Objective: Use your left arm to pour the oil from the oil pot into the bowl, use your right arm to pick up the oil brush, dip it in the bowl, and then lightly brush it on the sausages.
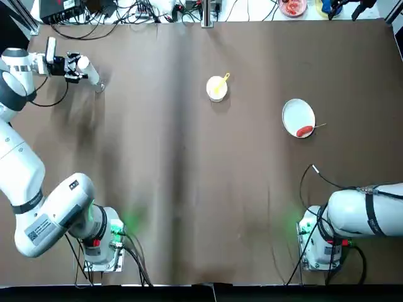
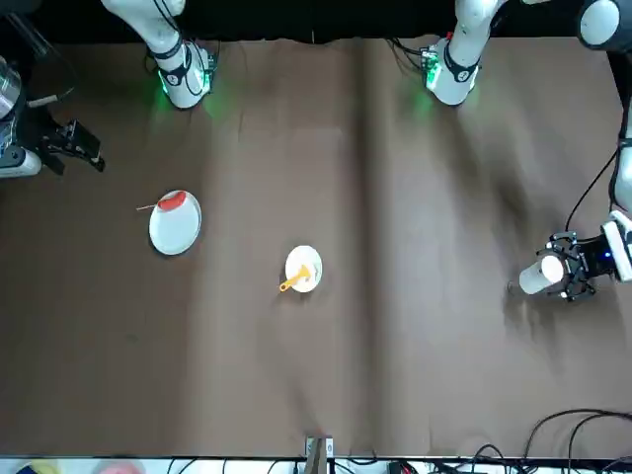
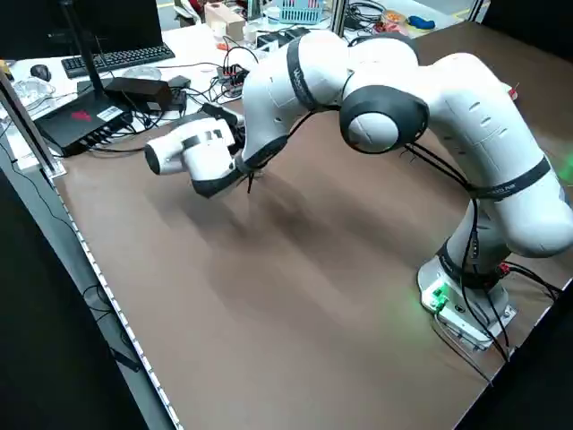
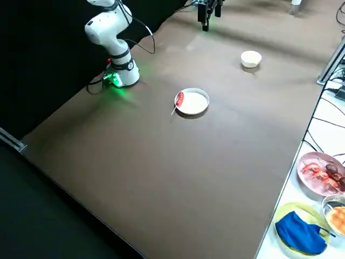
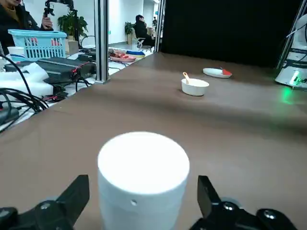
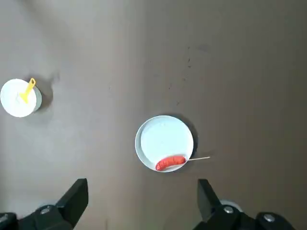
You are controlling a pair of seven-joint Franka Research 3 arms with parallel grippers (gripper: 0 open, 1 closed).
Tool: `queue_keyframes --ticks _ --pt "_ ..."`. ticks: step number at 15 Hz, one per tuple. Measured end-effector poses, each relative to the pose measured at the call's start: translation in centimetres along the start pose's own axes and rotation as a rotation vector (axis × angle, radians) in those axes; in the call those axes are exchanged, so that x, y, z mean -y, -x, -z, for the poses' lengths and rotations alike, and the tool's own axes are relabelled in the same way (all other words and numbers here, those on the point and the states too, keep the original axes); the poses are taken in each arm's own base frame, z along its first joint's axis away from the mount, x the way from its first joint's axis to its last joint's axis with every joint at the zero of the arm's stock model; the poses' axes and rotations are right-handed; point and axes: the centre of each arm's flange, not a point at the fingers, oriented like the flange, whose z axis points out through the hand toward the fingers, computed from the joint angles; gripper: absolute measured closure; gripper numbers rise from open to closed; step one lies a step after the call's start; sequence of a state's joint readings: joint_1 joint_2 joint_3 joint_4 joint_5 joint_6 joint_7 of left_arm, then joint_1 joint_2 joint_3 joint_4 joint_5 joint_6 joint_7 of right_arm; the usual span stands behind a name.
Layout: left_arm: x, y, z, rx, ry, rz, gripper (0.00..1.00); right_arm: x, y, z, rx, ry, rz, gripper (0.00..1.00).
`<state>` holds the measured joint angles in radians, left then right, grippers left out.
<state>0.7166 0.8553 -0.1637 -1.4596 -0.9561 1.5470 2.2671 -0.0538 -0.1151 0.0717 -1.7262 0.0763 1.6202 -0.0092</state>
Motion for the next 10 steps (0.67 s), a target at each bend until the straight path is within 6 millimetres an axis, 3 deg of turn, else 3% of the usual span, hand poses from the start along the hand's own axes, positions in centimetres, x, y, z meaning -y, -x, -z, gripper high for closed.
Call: queue_keyframes --ticks 4,9,10 --pt "-0.4 2.7 -1.2 -0.023 0.013 0.027 0.0 0.8 0.1 -0.1 0.009 0.0 0.016 0.0" --pt "-0.5 3.4 -0.8 -0.041 -0.006 0.029 0.02 1.0 0.1 -0.1 0.009 0.0 0.02 0.0" --pt "-0.4 3.3 -0.7 -0.052 -0.017 0.028 0.07 1.0 0.1 -0.1 0.009 0.0 0.021 0.0"
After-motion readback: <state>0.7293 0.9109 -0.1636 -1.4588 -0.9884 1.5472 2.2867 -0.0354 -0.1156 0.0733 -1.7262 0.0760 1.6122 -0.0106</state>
